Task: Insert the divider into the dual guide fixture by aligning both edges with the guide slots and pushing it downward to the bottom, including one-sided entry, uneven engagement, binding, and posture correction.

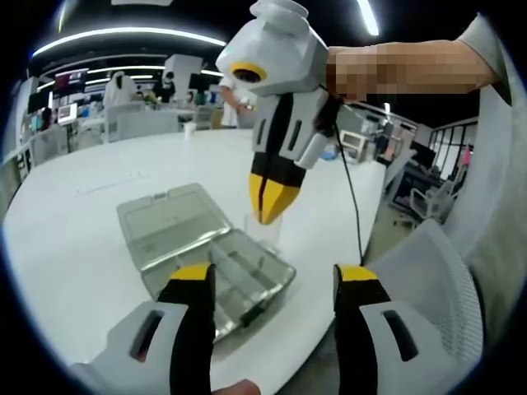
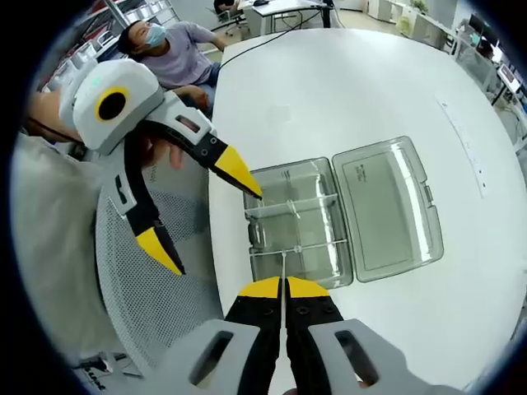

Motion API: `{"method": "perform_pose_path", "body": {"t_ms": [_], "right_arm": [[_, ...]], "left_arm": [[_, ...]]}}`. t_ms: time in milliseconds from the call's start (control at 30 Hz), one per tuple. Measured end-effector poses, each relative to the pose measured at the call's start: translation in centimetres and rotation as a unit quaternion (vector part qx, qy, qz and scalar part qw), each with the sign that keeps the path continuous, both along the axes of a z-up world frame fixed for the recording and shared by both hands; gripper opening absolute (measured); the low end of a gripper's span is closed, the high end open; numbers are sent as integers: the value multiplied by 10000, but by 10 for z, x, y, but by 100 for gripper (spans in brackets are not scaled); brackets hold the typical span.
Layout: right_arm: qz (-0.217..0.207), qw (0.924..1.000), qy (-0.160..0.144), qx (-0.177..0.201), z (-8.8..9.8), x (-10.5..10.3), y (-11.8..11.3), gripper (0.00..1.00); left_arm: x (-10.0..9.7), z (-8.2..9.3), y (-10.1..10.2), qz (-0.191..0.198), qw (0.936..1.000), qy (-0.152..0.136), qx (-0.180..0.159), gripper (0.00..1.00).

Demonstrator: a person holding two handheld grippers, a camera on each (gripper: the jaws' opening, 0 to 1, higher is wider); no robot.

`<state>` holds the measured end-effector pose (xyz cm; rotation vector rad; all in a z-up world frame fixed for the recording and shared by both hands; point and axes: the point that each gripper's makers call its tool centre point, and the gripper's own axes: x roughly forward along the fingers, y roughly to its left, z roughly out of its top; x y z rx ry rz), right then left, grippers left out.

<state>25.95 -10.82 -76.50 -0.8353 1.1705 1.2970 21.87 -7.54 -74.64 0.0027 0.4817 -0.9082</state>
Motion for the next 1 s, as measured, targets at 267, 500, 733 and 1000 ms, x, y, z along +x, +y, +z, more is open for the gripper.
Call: {"method": "perform_pose_path", "body": {"t_ms": [267, 500, 733, 1000], "right_arm": [[137, 9998, -57, -114, -4, 2, -1, 0], [274, 9993, -147, -201, -10, 7, -2, 0], [387, 9987, -200, -254, -13, 7, -1, 0], [578, 9973, -290, -361, -18, 7, 0, 0]], "left_arm": [[-1, 1, 0, 39, 10000, 20, -20, 62], [-1, 2, 0, 62, 10000, 24, -40, 62], [-1, 4, 2, 102, 9999, 29, -49, 62], [-1, 5, 4, 112, 9999, 36, -50, 61]]}}
